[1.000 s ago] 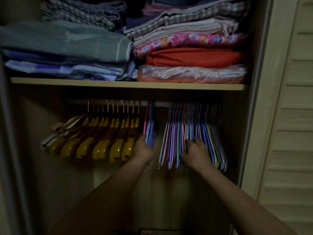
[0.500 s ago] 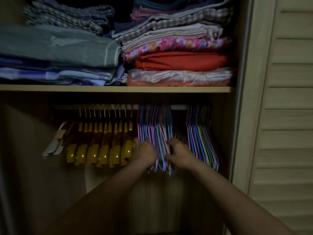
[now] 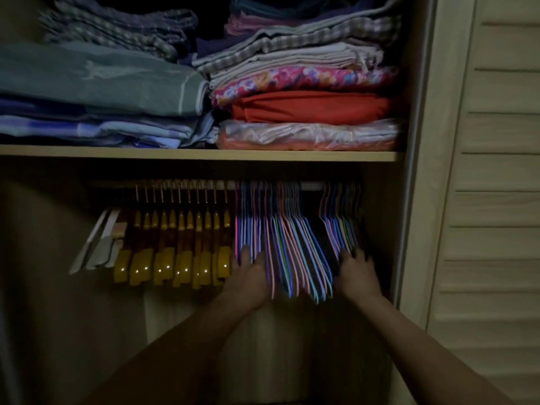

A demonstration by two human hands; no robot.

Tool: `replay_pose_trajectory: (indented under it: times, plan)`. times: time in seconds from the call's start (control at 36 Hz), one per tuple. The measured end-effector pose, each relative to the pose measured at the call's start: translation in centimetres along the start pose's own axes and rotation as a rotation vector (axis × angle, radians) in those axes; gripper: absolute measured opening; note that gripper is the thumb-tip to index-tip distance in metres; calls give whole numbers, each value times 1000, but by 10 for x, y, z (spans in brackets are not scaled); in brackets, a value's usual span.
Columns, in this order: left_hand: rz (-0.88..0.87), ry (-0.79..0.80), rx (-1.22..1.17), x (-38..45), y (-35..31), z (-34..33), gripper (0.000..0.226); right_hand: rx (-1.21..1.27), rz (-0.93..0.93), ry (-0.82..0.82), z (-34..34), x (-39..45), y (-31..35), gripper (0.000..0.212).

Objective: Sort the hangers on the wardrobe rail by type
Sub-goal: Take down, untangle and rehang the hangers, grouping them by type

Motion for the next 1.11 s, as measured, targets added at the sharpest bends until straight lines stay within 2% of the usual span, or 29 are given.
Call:
replay_pose_trajectory:
  times: [0.08,0.25,0.36,0.42,0.5,0.53,0.61,0.67,0.75,0.86,1.0,1.06,1.11]
  plan:
    - [11,-8,-32,-2,2,4,95,-18,13,16,-1,1,13,70]
    - [21,-11,0,-1,-1,5,94,-32,66,89,-22,1,46,78]
    - [-10,-10,57,-7,-2,11,87,41,57,106,-22,1,48,65]
    - [4,-11,41,-9,5,9,91,126,58,106,-21,5,41,61]
    - [9,-19,3,-13,11,6,90,305,65,-16,-10,8,28,92]
    - [-7,-31,22,-14,10,4,86,379,52,-51,-4,5,23,88]
    - [-31,-91,51,-17,6,1,84,515,58,-147,16,-8,12,51]
    - [-28,-112,22,-25,0,3,83,386,76,-130,16,-9,6,41]
    - [-62,-177,41,-38,-10,12,83,177,126,-75,10,-10,2,48]
    - [-96,-203,81,-47,-13,18,76,163,190,-190,27,-15,4,45]
    - [-155,-263,20,-63,-17,30,58,134,336,-119,29,-28,29,60]
    - [-172,-302,-22,-72,-15,38,53,49,429,-72,17,-28,44,71]
    - [-190,-345,-38,-80,-13,46,48,-83,445,-24,-4,-19,48,79]
Point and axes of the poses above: each hand's wrist, its own x-axis towards the middle knuckle, its own z-axis out of the back of the hand, y = z × x, the point moved 7 cm from there along x, towards the middle knuckle, and after that the axes turned 8 degrees about x, right-handed, at the moved point
